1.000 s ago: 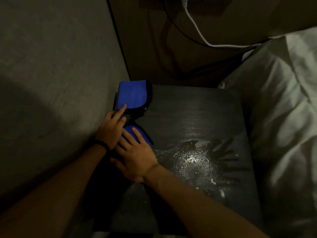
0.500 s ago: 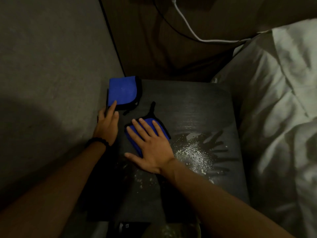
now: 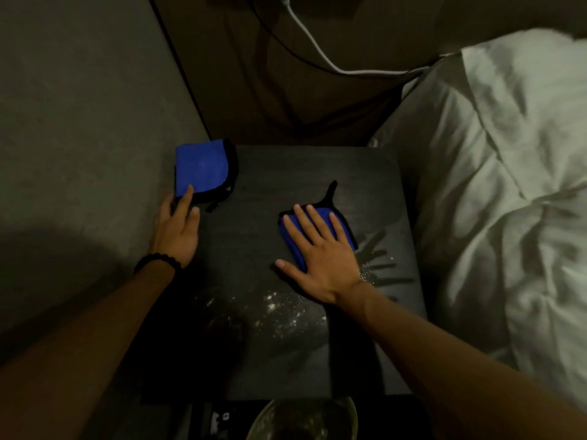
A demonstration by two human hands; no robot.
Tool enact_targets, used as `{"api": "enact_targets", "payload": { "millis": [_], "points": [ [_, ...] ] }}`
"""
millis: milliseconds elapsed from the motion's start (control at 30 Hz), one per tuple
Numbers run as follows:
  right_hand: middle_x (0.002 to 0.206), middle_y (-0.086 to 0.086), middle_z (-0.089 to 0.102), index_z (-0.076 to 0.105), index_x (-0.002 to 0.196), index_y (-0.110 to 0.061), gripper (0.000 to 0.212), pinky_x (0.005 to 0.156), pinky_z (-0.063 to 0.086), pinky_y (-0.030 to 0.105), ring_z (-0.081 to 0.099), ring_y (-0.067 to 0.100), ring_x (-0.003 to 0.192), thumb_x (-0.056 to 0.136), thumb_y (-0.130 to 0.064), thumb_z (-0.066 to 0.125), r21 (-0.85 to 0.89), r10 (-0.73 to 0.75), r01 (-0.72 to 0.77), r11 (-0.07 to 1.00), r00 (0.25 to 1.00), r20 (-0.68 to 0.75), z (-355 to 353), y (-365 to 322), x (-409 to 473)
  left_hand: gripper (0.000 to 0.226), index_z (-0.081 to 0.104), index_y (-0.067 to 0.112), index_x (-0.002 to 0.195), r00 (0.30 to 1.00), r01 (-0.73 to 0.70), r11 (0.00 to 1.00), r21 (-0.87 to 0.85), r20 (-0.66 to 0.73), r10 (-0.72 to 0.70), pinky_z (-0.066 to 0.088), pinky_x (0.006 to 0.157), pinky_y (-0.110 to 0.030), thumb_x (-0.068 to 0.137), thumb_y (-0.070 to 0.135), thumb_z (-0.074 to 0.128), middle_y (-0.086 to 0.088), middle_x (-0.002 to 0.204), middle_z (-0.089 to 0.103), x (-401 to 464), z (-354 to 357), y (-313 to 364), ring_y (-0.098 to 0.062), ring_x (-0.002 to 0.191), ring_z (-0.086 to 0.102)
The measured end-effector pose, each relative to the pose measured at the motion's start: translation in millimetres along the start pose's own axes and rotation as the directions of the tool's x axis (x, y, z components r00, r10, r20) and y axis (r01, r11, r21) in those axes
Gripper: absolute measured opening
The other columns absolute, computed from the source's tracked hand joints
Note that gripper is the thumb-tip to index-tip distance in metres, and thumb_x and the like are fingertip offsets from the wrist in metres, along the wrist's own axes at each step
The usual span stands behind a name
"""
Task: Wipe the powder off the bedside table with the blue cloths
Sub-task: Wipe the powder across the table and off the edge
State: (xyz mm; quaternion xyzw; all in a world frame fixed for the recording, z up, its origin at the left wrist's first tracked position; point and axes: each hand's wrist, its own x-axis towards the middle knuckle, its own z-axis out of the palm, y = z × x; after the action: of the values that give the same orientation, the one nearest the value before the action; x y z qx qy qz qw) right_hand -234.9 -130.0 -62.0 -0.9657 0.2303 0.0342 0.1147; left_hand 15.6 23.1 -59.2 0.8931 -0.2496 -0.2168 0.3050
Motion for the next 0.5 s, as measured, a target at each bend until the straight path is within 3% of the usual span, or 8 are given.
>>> {"api": "enact_targets", "payload": {
  "millis": [233, 500],
  "points": [
    [0.170, -0.002, -0.005, 0.003, 0.163, -0.030, 0.087, 0.125, -0.004, 0.052, -0.013, 0.017, 0.156, 0.092, -0.082, 0.000, -0.044, 0.142, -0.143, 0.989, 0.990, -0.023, -9, 47, -17, 0.054, 0.004, 0.037, 0.153, 1.000, 0.024, 1.000, 0.001, 0.006, -0.024, 0.004, 0.109, -0.024, 0.104, 0.040, 0.027, 0.004, 0.164, -0.001, -14, 1, 0, -0.017, 0.148, 0.008],
    [0.171, -0.002, -0.004, 0.002, 0.162, -0.032, 0.088, 0.125, -0.007, 0.050, -0.012, 0.017, 0.156, 0.091, -0.082, -0.004, -0.063, 0.236, -0.238, 0.969, 0.971, -0.036, -12, 65, -28, 0.054, 0.004, 0.033, 0.154, 0.997, 0.078, 0.997, 0.009, 0.024, -0.078, 0.004, 0.116, -0.032, 0.104, 0.042, 0.022, 0.006, 0.164, -0.003, -13, -1, 6, -0.017, 0.149, 0.005]
  ]
}}
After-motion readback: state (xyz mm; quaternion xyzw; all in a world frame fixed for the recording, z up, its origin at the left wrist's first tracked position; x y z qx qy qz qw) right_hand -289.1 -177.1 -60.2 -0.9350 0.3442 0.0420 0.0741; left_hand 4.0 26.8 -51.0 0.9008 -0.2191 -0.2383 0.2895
